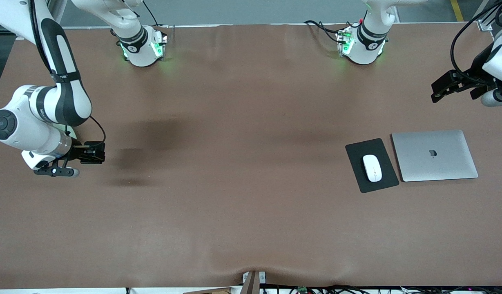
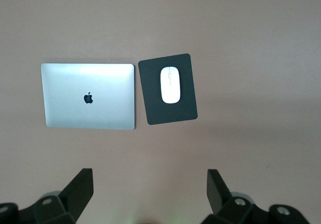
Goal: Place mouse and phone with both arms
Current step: 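Carry the black phone toward the green plush toy with the right gripper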
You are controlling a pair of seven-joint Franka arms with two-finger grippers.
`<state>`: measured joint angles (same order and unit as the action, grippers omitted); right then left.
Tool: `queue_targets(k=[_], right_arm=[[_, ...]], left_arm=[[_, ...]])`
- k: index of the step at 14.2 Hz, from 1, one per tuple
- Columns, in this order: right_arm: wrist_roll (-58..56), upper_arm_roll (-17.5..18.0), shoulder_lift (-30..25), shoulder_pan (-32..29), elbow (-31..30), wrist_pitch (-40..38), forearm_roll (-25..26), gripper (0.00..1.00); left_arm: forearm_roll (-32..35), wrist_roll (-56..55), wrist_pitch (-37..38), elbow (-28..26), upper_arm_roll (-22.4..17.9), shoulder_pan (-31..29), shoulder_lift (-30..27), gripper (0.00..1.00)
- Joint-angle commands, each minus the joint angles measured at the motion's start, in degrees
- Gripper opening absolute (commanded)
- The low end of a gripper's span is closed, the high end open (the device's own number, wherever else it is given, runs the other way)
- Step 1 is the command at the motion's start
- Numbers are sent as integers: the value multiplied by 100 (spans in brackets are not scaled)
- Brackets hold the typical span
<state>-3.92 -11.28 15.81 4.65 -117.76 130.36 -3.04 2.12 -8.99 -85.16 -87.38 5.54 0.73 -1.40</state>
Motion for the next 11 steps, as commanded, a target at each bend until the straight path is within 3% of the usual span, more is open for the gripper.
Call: queue_targets(k=[1, 11], right_arm=[[-30, 100, 88, -298, -230, 332, 75, 8], [-680, 117, 923, -1045, -274, 1052, 84, 11]], left_arm=[[-89, 56, 87, 134, -1, -3, 52, 100], [-256, 38, 219, 134, -1, -380, -54, 100]])
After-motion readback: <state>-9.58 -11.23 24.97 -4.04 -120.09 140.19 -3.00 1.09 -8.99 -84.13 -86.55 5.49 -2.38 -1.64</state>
